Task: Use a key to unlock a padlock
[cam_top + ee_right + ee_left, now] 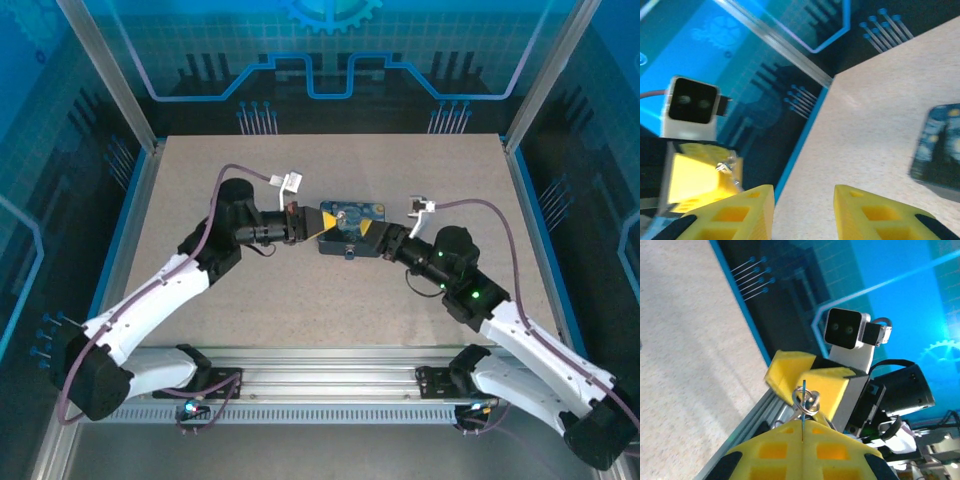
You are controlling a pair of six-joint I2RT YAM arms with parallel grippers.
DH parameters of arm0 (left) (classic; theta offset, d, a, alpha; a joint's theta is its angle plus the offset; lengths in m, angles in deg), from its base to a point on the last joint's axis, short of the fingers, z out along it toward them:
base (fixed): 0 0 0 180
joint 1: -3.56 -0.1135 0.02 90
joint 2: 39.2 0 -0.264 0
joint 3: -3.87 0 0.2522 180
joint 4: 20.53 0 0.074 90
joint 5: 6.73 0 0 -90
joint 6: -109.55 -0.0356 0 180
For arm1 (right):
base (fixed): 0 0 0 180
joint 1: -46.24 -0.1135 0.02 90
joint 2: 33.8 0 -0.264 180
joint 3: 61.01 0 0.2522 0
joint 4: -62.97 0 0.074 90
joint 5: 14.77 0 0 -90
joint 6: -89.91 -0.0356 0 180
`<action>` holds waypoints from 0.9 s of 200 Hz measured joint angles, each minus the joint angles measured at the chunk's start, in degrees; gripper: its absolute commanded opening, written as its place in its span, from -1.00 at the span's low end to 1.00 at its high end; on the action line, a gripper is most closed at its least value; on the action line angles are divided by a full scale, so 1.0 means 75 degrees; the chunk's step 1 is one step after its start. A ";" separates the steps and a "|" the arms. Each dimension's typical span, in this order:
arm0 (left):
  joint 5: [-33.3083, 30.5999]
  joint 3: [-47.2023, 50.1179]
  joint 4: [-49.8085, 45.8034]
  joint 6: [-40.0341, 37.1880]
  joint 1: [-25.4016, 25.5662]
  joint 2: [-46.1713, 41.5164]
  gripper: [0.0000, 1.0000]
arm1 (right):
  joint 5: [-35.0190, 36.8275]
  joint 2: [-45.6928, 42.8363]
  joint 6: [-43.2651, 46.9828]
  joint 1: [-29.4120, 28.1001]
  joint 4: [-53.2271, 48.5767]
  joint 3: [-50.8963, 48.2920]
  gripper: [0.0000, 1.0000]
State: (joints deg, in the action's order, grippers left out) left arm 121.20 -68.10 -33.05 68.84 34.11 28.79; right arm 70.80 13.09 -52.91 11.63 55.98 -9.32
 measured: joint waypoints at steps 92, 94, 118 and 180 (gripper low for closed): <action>-0.2168 -0.3159 -0.7079 -0.4141 0.0181 0.1661 -1.00 | -0.0405 0.1241 0.1291 0.0122 -0.2253 0.0653 -0.14; -0.2200 -0.3188 -0.7163 -0.4194 0.0201 0.1684 -1.00 | -0.0452 0.1282 0.1300 0.0117 -0.2203 0.0647 -0.13; -0.2288 -0.3337 -0.7743 -0.4590 0.0469 0.1848 -1.00 | -0.1134 0.1641 0.1370 -0.0085 -0.1402 0.0466 0.08; -0.2294 -0.3794 -0.8448 -0.5161 0.0772 0.2043 -1.00 | -0.2168 0.2011 0.1594 -0.0513 0.0128 0.0178 0.19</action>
State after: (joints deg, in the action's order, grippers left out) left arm 104.00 -96.56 -96.41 30.14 39.90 44.11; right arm 54.54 28.18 -40.95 7.78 56.94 -7.98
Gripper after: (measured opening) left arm 0.037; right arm 0.588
